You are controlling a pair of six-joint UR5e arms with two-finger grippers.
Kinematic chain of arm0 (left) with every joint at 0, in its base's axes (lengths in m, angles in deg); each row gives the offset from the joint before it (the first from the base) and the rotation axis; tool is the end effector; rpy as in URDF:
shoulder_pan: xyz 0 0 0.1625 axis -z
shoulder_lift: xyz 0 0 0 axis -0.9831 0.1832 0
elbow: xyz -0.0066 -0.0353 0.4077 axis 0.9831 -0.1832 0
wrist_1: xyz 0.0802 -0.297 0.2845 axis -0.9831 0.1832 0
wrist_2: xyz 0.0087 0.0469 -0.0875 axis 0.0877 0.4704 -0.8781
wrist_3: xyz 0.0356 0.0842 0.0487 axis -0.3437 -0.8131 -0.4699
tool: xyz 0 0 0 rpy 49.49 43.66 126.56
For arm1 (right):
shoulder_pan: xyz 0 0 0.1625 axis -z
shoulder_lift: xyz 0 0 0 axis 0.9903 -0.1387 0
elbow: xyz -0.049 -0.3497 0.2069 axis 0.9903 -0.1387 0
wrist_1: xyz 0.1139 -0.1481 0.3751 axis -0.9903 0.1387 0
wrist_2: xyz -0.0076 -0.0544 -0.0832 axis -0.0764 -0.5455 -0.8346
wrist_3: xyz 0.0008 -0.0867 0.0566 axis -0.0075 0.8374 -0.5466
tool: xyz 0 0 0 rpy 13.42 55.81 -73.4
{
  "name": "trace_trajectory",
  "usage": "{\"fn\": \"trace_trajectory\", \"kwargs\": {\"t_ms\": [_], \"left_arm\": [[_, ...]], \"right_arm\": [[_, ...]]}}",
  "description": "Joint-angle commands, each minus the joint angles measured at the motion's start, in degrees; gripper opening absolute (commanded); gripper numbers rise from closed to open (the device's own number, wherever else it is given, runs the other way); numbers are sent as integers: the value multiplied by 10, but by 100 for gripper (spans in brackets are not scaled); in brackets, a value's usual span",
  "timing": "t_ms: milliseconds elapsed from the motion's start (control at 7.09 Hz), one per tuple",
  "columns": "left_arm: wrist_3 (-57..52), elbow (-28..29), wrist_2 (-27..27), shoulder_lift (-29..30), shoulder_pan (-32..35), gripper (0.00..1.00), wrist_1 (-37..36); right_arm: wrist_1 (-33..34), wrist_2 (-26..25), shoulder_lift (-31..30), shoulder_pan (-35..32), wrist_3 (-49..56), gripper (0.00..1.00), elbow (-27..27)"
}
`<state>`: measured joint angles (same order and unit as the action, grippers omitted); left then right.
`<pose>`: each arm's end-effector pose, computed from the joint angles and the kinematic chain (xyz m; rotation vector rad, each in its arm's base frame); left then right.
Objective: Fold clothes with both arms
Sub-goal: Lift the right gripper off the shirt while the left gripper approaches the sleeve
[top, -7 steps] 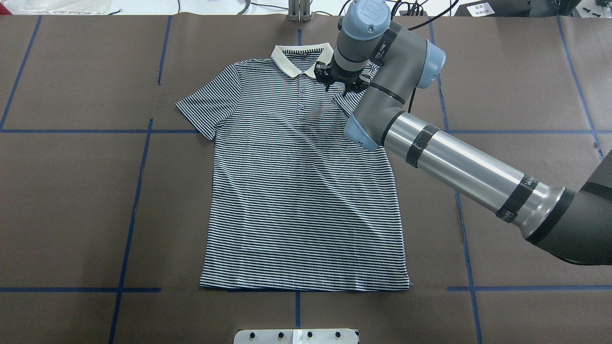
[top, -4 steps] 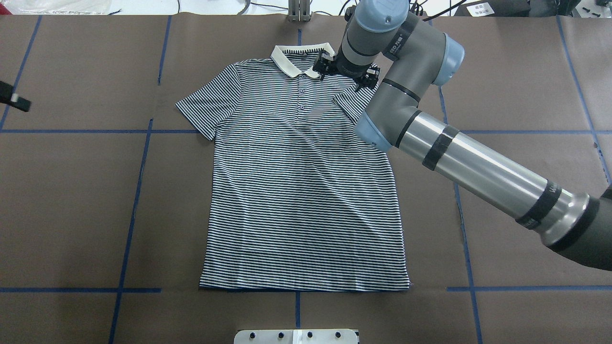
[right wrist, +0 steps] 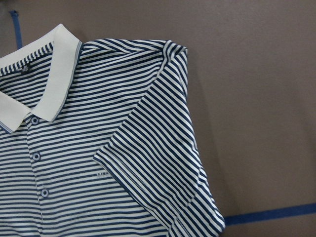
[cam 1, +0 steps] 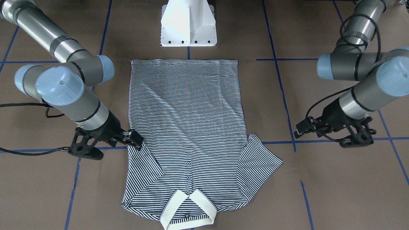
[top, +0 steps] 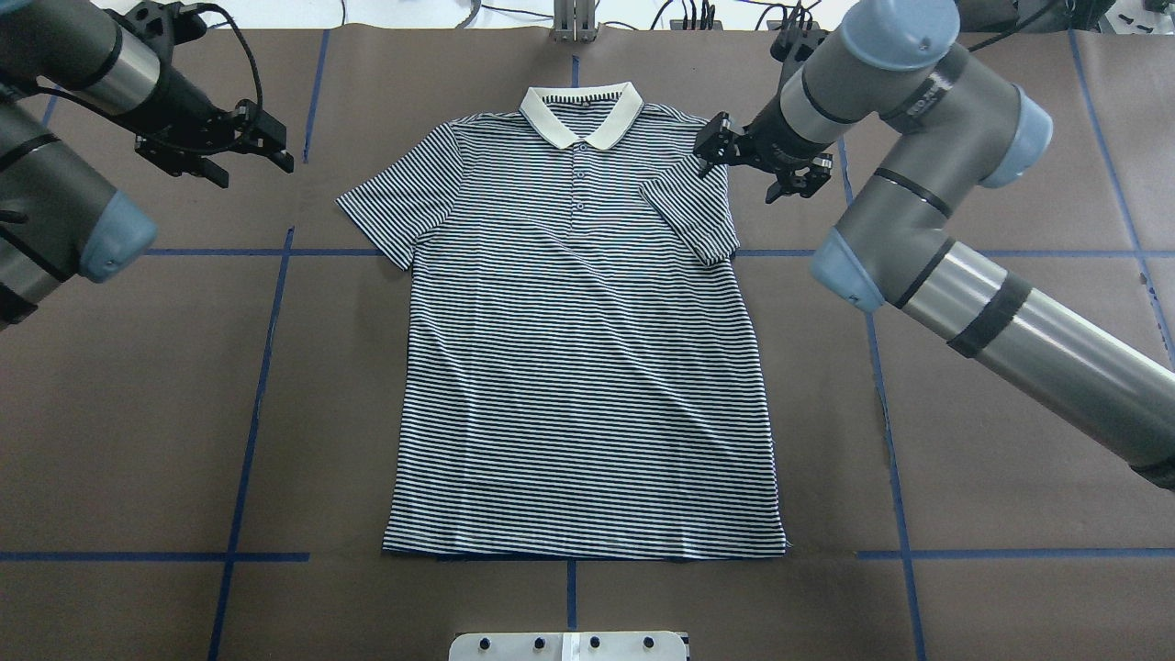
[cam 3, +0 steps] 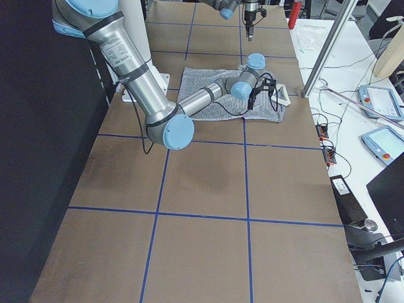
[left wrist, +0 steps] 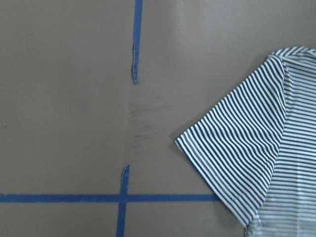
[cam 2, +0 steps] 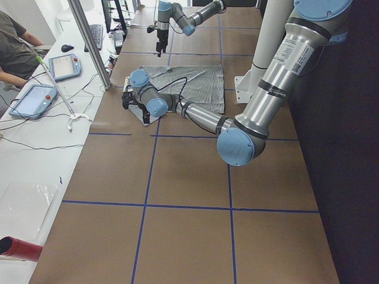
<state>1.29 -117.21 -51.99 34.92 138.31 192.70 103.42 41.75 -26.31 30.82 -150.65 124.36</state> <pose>0.3100 -0.6391 0.3775 0.0685 1.0214 -0.1478 -0.3847 -0.5975 0.2981 0.0073 -1.0335 0.2934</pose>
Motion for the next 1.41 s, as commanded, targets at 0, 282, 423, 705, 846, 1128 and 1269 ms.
{"fn": "trace_trajectory", "kwargs": {"t_ms": [0,282,423,705,846,1128,1269], "left_arm": [[47,111,88,66,-50,87,61],[47,121,115,67,-75,78,62],[47,124,119,67,-76,72,62],[45,128,131,69,-76,68,63],[45,141,136,71,-76,67,76],[45,152,137,72,-79,64,91],[45,152,137,73,-81,61,91]], "right_arm": [[0,28,-88,-14,3,100,103],[-1,23,-108,-14,4,100,116],[-1,23,-110,-14,3,100,116],[-1,21,-111,-14,1,100,119],[-1,21,-111,-14,1,100,118],[-1,20,-111,-13,0,100,117],[-1,20,-110,-13,-1,100,118]]}}
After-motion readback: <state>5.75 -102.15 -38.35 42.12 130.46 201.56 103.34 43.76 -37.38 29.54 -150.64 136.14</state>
